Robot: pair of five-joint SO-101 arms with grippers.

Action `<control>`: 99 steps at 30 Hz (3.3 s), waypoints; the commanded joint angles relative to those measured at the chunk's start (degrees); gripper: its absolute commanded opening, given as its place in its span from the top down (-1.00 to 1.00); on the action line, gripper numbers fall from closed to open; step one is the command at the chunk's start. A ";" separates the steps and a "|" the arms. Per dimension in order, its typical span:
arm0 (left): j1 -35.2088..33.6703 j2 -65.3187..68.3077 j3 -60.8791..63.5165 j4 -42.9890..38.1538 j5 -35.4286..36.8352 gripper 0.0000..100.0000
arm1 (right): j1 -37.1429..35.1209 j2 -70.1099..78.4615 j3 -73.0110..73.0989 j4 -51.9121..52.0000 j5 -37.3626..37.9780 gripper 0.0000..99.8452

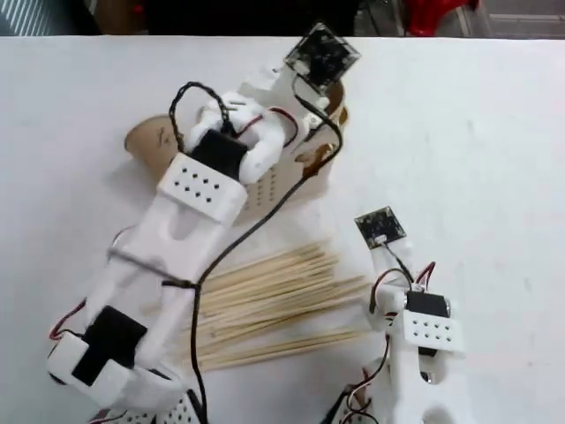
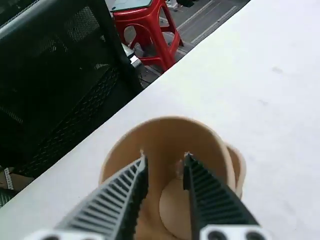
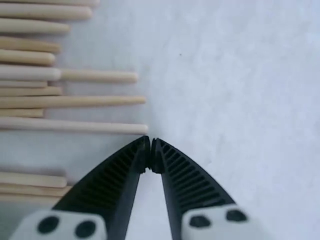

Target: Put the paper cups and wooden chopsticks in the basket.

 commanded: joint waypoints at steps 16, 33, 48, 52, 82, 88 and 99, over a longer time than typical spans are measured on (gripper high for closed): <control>-18.68 -9.19 -16.62 15.47 1.58 0.72 | -0.57 -0.13 -0.26 -0.75 0.44 0.96; -37.93 27.82 -18.64 -3.43 25.14 0.72 | -0.57 -0.13 -0.26 -0.75 0.44 0.96; -30.90 48.13 -62.68 53.89 12.40 0.71 | -0.57 -0.13 -0.26 -0.84 0.44 0.96; -28.18 48.40 -68.75 61.36 10.29 0.72 | -0.48 -0.13 -0.26 -0.84 0.44 0.96; -30.11 -7.16 -5.27 53.63 -6.15 0.58 | -0.31 -0.13 -0.26 -0.75 0.35 0.96; -33.01 -7.16 3.96 43.52 -6.15 0.58 | -0.31 -0.13 -0.26 -0.75 0.35 0.96; -33.01 -7.08 19.87 28.22 -6.15 0.59 | -0.40 -0.13 -0.26 -0.75 0.35 0.96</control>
